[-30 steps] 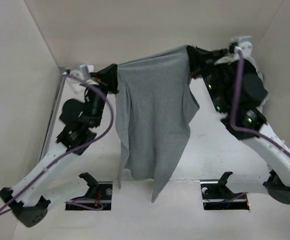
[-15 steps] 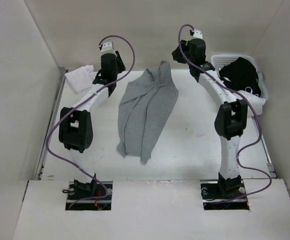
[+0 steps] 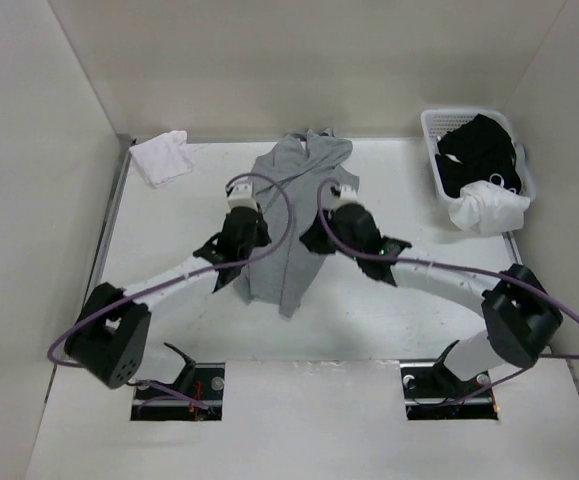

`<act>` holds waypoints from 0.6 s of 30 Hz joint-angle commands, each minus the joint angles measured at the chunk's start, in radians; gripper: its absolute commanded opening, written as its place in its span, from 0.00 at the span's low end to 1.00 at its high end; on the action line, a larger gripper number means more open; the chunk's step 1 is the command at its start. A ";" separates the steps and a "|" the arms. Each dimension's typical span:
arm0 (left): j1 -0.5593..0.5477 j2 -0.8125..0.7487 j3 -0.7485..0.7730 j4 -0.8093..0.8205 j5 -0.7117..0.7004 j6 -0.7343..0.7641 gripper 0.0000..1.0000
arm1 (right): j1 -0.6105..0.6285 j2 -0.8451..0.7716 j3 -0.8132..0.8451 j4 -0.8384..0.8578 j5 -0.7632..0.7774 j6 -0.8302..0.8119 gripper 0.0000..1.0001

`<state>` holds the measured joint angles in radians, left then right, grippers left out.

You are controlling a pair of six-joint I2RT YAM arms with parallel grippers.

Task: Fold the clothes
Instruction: Flatten the tank top out

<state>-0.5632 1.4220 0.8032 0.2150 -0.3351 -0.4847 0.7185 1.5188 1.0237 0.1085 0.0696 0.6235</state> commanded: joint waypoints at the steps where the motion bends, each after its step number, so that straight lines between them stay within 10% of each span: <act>1: -0.032 -0.179 -0.169 -0.026 -0.113 -0.081 0.15 | 0.052 -0.129 -0.231 0.089 0.125 0.102 0.27; 6: -0.094 -0.343 -0.315 -0.173 -0.120 -0.158 0.14 | 0.147 -0.195 -0.450 0.161 0.099 0.218 0.56; 18: -0.157 -0.423 -0.400 -0.295 -0.139 -0.264 0.27 | 0.193 0.062 -0.448 0.344 0.073 0.390 0.43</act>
<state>-0.7143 1.0588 0.4202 -0.0536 -0.4423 -0.7086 0.9047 1.5299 0.5430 0.3489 0.1486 0.9417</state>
